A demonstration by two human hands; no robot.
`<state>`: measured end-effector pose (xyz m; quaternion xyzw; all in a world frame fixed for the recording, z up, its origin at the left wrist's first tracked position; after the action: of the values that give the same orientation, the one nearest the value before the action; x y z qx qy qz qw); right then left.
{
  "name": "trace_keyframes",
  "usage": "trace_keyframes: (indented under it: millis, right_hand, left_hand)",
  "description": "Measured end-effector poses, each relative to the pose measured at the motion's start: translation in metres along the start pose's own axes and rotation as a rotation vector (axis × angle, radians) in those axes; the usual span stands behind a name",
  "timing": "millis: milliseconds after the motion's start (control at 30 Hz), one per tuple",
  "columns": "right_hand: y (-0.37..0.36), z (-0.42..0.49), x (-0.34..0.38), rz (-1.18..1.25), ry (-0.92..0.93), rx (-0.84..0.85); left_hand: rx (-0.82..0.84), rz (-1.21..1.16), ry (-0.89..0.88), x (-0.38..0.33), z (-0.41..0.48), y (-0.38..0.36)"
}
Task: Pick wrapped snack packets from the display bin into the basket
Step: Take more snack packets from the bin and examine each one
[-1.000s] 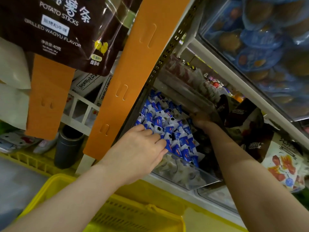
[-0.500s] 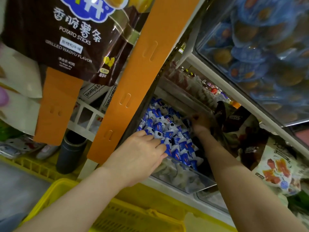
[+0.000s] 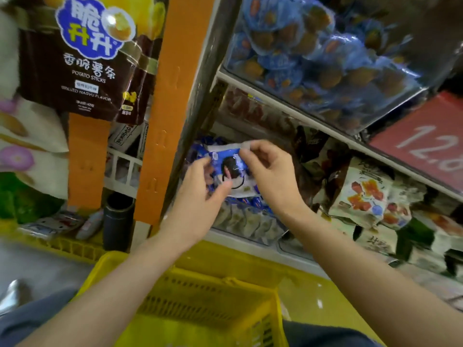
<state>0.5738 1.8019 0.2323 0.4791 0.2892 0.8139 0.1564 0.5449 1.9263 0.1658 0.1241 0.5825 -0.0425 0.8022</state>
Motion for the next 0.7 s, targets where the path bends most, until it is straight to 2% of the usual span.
trace_keyframes:
  millis: [67, 133, 367, 467, 633, 700]
  right_hand:
    - [-0.005, -0.021, 0.003, 0.171, -0.057, 0.057]
    - [-0.009, -0.038, 0.0, 0.29, -0.167, 0.136]
    - [-0.022, -0.072, -0.028, 0.434, -0.348, 0.247]
    - [-0.031, -0.081, -0.041, 0.361, -0.344, 0.248]
    - [-0.035, -0.091, -0.048, 0.031, -0.113, 0.113]
    - [-0.036, -0.092, -0.049, -0.004, -0.109, 0.119]
  left_hand:
    - [0.085, -0.181, 0.07, 0.001, -0.006, -0.003]
    - [0.135, -0.247, 0.135, 0.005, -0.014, -0.006]
    - [0.206, -0.135, 0.256, 0.019, -0.033, -0.017]
    - [0.149, -0.103, 0.288, 0.023, -0.034, -0.02]
    - [0.107, -0.143, 0.333, 0.033, -0.032, -0.027]
    - [0.067, -0.191, 0.33, 0.034, -0.03, -0.03]
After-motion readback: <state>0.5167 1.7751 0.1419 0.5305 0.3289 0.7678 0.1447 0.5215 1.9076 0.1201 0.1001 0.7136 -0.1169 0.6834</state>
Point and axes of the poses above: each hand's wrist, its own z-axis towards the middle knuckle, its own y-axis out of the back of the hand, x = y × z, the point moved 3 cm from there along z, towards the middle knuckle, and after that the axes turned 15 degrees about x, right-handed, at the moved point
